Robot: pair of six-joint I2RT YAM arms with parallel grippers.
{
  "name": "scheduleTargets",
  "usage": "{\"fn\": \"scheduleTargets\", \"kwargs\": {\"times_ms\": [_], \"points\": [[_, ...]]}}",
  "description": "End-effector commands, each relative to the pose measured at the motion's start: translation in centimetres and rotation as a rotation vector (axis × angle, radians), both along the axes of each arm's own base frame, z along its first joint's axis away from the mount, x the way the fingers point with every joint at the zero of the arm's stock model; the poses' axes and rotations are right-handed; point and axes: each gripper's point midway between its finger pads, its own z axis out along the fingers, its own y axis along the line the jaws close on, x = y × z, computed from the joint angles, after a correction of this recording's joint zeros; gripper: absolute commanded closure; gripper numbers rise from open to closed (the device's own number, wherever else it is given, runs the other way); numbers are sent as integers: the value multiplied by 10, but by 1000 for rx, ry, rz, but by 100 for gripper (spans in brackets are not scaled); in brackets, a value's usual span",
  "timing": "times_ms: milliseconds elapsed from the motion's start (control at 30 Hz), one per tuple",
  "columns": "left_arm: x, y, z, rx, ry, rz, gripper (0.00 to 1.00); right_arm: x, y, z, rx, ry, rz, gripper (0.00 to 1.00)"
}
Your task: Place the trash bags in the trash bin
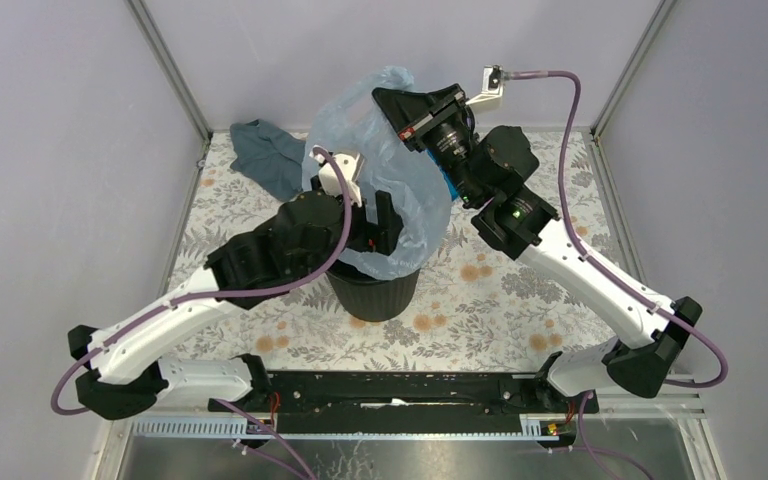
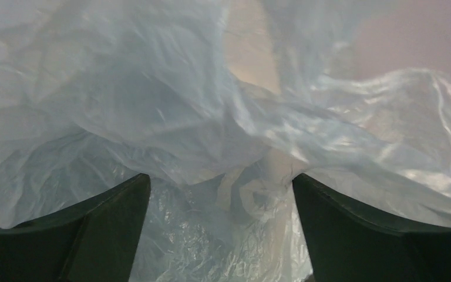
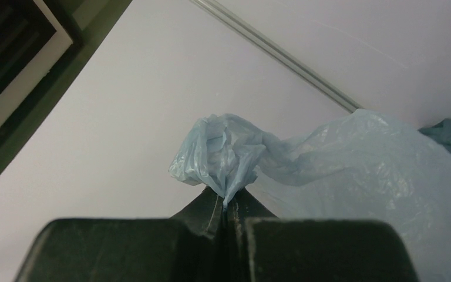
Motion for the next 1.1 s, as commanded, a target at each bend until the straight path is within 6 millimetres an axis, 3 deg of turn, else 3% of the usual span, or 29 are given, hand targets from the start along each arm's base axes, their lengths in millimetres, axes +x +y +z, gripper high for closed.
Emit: {"fn": "scheduleTargets", "kwargs": {"times_ms": [0,133,300,400,467,567,700,800,967,1067], "points": [[40,40,7,-22,-62,335,19,-5,6,13,154,22,86,100],[42,75,-16,42,-37,475,36,-1,24,-12,170,101,150,100],[26,108,-43,89,-4,504,40,3,32,-28,190,153,178,100],[15,94,-44,73,-2,362,35,3,30,-38,173,166,168,100],[8,80,-41,56,3,266,33,6,23,-55,127,176,121,100],[3,64,-32,59,6,174,23,7,4,-79,62,185,36,100],[-3,57,-11,71,1,104,10,13,-32,-107,-78,187,-108,100],[-14,59,15,24,-30,43,1,6,-48,-107,-170,129,-145,100],[-32,81,54,-69,-90,17,1,-6,-36,-113,-353,52,-67,100],[-27,102,63,-83,-74,131,1,-17,-28,-115,-462,-8,5,100]]}}
